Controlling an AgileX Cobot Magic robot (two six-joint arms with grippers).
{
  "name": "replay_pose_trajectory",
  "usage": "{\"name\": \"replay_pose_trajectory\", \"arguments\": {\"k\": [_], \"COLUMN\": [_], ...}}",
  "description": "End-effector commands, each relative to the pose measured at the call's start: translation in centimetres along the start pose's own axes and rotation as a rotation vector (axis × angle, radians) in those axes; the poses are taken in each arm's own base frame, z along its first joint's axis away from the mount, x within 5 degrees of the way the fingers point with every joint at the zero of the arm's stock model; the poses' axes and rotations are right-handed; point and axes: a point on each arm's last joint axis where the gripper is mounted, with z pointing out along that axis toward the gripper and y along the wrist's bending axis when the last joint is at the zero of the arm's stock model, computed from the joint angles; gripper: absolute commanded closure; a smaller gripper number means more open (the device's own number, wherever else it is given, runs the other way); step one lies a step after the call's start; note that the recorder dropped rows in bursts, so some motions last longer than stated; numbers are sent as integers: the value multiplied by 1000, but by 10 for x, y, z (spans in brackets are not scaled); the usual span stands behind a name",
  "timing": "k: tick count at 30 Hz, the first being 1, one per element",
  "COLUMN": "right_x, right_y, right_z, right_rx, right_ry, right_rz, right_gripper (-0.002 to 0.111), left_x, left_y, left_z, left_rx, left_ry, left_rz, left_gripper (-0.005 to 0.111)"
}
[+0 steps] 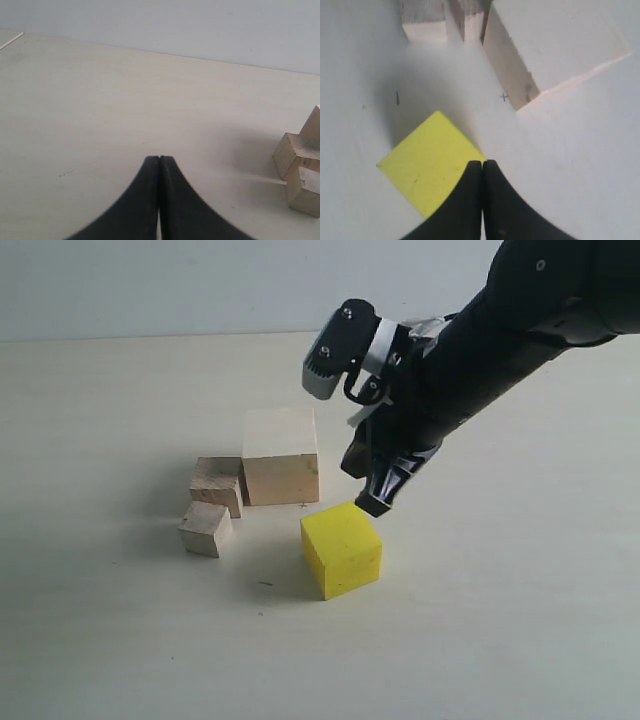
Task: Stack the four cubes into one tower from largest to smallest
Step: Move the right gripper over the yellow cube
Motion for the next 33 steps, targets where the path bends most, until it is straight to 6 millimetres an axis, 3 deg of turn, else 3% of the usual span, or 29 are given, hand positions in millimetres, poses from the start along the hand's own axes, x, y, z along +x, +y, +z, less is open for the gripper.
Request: {"name": "replay_pose_trajectory", "arguments": {"k": [1, 7, 13, 17, 26, 30, 33], "right_x": [8, 7, 8, 9, 8, 11, 11], "right_y": [-1, 0, 1, 1, -2, -3, -5], "right_z": [-1, -1, -1, -1, 2, 14, 15], "right_rx": [-5, -9, -27, -28, -14, -29, -13], "right_ry": [68, 64, 75, 77, 66, 87, 81], "right_rz": [-66, -59, -64, -156, -302, -215, -219], "right_gripper": [108, 105, 77, 59, 55, 35, 34], "left_x": [0, 0, 0, 0, 0, 0, 0], "left_y": [0, 0, 0, 0, 0, 0, 0], "left_z": [0, 0, 0, 0, 0, 0, 0], "left_rx": [-1, -1, -1, -1, -1, -1, -1], "left_ry": [-10, -10, -10, -10, -10, -10, -10], "left_rz": [7, 7, 7, 7, 7, 7, 7], "left_gripper": [107, 107, 107, 107, 107, 107, 107]}}
